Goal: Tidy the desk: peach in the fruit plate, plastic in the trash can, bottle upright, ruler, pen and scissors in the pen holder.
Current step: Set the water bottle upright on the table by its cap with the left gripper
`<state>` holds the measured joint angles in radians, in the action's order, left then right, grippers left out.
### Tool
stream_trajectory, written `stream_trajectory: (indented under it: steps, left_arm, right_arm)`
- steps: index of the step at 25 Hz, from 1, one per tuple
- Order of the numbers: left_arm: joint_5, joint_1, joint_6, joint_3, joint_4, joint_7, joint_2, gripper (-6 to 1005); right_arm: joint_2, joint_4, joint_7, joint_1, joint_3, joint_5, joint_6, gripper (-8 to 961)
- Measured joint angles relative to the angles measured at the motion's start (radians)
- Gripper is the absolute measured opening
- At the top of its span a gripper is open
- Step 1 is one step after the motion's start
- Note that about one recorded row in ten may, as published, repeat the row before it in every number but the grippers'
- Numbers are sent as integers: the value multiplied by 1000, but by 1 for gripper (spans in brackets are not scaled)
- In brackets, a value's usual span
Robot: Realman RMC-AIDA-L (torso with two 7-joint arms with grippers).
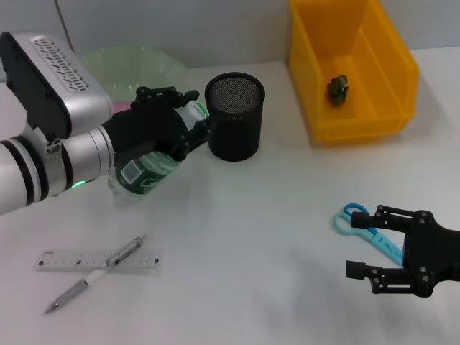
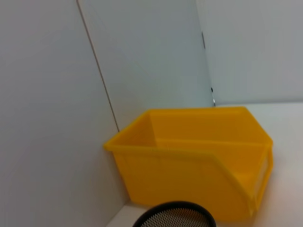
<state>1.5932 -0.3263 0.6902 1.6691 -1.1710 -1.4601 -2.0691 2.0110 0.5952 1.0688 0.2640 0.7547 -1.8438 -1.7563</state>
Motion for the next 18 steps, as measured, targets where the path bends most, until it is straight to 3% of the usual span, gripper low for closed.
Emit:
stream_trajectory:
  steps: [8,9,18]
  left_arm:
    - [-19,4,0,-3,-2,4,0,433]
    - [-93,17,7,-30,0,7,0,433]
    - [-192,33,13,-74,24,8,0,433]
  right_arm:
    - [1,0,0,8,0,0,1,809]
    - [1,-1,0,10,1,0,1,809]
    - [2,-2,0,14,0,0,-2,809]
